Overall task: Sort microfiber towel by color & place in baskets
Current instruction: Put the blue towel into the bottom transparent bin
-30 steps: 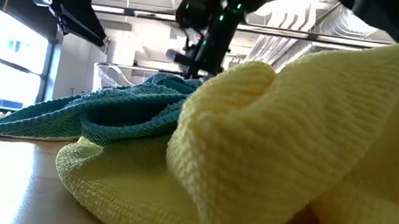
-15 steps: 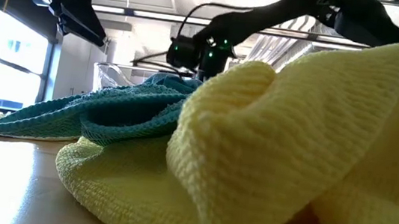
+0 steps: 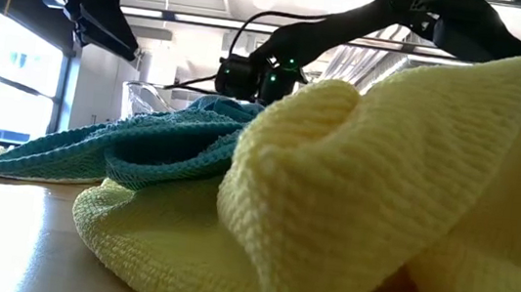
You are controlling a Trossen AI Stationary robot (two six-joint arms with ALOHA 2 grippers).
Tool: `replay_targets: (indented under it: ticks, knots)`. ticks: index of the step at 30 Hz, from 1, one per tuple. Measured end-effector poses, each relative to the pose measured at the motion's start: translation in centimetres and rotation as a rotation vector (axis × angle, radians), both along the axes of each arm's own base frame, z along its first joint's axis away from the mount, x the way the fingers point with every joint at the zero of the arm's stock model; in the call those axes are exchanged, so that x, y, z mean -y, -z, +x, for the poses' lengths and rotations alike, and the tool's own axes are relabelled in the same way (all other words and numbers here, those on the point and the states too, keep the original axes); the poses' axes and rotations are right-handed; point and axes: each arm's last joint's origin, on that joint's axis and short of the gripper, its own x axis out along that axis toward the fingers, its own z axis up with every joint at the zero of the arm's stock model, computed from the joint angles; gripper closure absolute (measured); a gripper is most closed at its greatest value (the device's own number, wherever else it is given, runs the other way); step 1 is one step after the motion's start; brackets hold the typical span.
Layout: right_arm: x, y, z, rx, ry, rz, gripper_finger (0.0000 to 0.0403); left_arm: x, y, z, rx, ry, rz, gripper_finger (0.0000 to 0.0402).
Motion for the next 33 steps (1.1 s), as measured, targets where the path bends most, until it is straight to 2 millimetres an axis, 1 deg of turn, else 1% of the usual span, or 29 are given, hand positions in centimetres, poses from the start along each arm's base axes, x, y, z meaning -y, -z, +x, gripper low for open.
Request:
replay_targets:
  ticks: [3, 4, 7, 10, 12, 16, 20, 24, 28, 30, 33]
  knots:
    - [-0.1, -0.2, -0.3, -0.033, -0.073, 0.009, 0.0374, 0.0, 0.0, 0.0, 0.005, -0.018, -0.020, 0.0243]
    - [-0.2, -0.3, -0.4, -0.047, -0.099, 0.009, 0.0386, 0.0, 0.0, 0.0, 0.006, -0.023, -0.027, 0.0243]
    - [-0.5, -1.8, -0.9, -0.071, -0.138, -0.010, 0.0379, 0.0, 0.1, -0.1, 0.002, -0.038, -0.046, 0.0243]
    - [-1.1, -4.8, -1.6, -0.065, -0.181, -0.071, 0.0387, 0.1, 0.1, -0.1, 0.011, -0.050, -0.088, 0.0243]
    - [-1.8, -7.3, -2.2, -0.055, -0.214, -0.130, 0.0396, 0.1, 0.1, -0.1, 0.019, -0.061, -0.114, 0.0243]
    - [-3.5, -12.9, -4.0, 0.004, -0.248, -0.244, 0.0394, 0.1, 0.2, -0.1, 0.019, -0.063, -0.121, 0.0243]
    - [-6.0, -18.4, -7.0, 0.055, -0.308, -0.280, 0.0399, 0.1, 0.2, -0.1, 0.018, -0.064, -0.121, 0.0243]
    - [-9.0, -23.2, -10.8, 0.103, -0.347, -0.310, 0.0399, 0.1, 0.2, -0.1, 0.018, -0.063, -0.121, 0.0243]
    - [-12.2, -27.2, -14.3, 0.215, -0.401, -0.345, 0.0400, 0.1, 0.2, -0.1, 0.018, -0.063, -0.121, 0.0243]
    - [-13.6, -28.6, -15.8, 0.274, -0.418, -0.346, 0.0401, 0.1, 0.2, -0.1, 0.018, -0.064, -0.121, 0.0243]
    - [-15.2, -30.1, -17.7, 0.346, -0.428, -0.312, 0.0401, 0.1, 0.2, -0.1, 0.025, -0.083, -0.140, 0.0243]
